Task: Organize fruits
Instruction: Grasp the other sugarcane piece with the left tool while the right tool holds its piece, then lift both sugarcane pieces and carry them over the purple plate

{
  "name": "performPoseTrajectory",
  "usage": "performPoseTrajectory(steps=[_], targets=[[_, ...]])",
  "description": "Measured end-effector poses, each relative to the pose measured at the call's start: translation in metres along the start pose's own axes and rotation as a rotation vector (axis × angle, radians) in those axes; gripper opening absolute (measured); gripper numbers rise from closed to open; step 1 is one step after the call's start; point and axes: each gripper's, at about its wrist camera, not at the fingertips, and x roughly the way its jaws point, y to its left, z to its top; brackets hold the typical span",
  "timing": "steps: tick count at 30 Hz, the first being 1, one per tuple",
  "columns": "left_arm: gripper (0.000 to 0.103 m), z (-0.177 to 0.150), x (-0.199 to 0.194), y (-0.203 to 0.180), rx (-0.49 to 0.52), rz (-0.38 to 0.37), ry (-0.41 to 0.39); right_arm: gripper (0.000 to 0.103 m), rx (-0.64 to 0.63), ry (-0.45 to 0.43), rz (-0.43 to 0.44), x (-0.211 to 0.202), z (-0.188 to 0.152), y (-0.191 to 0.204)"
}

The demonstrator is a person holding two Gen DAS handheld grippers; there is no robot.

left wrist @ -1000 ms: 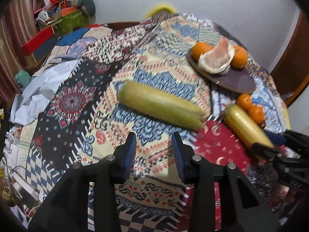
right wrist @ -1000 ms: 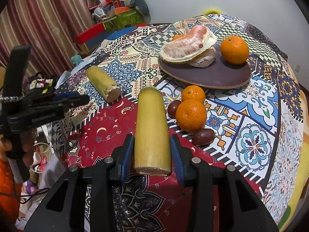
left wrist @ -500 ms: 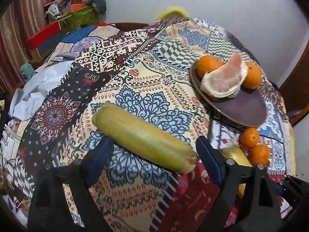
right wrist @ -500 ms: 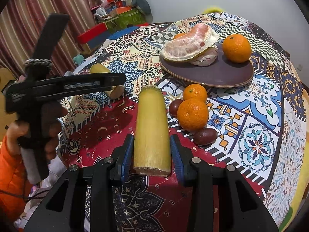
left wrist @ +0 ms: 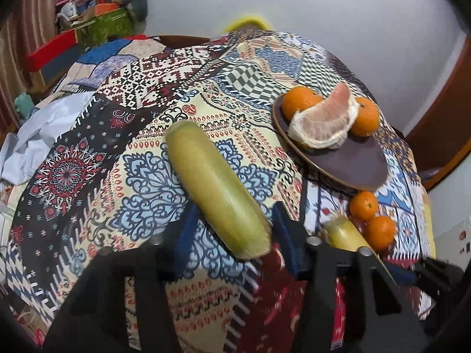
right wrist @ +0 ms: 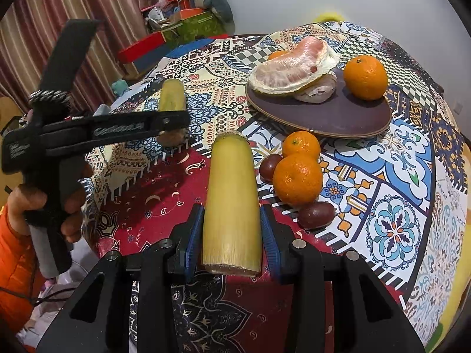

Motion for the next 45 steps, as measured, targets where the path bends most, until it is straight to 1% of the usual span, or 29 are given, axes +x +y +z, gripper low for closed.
performPoseTrajectory(steps=[1, 4, 6, 10, 16, 22, 25, 28, 32, 36, 39, 45], targets=[[0.041, -0.003, -0.005, 0.0, 0.016, -0.002, -0.003, 0.035, 0.0, 0.0, -0.001, 0.0, 0.0, 0.0], [0.034, -0.01, -0.016, 0.001, 0.047, -0.005, -0.015, 0.035, 0.001, -0.002, -0.005, -0.002, -0.001, 0.0], [0.033, -0.014, -0.022, 0.004, 0.058, -0.011, -0.015, 0.035, 0.002, -0.003, -0.008, -0.003, -0.002, 0.001], [0.032, -0.026, -0.037, 0.007, 0.074, -0.044, -0.009, 0.035, 0.004, -0.005, -0.011, -0.006, -0.003, 0.002], [0.032, -0.05, -0.056, 0.0, 0.13, -0.055, 0.003, 0.035, -0.004, -0.004, -0.026, -0.01, -0.007, 0.007], [0.033, -0.06, -0.064, -0.004, 0.149, -0.079, 0.029, 0.035, -0.018, 0.009, -0.032, -0.019, -0.014, 0.007], [0.032, -0.057, -0.063, -0.003, 0.142, -0.093, 0.051, 0.035, -0.019, 0.025, -0.029, -0.019, -0.013, 0.007], [0.032, -0.049, -0.062, -0.002, 0.137, -0.113, 0.052, 0.035, -0.011, 0.032, 0.005, -0.019, -0.007, 0.004], [0.035, -0.04, -0.057, -0.005, 0.166, -0.109, 0.052, 0.036, -0.026, 0.05, 0.015, -0.011, 0.003, 0.005], [0.036, -0.033, -0.044, -0.005, 0.178, -0.106, 0.076, 0.036, -0.03, 0.078, 0.021, 0.001, 0.01, 0.004], [0.038, -0.027, -0.034, 0.0, 0.175, -0.12, 0.1, 0.035, -0.035, 0.095, 0.019, 0.008, 0.016, 0.005], [0.041, -0.017, -0.021, 0.003, 0.185, -0.155, 0.129, 0.035, -0.052, 0.117, -0.011, 0.018, 0.021, 0.01]])
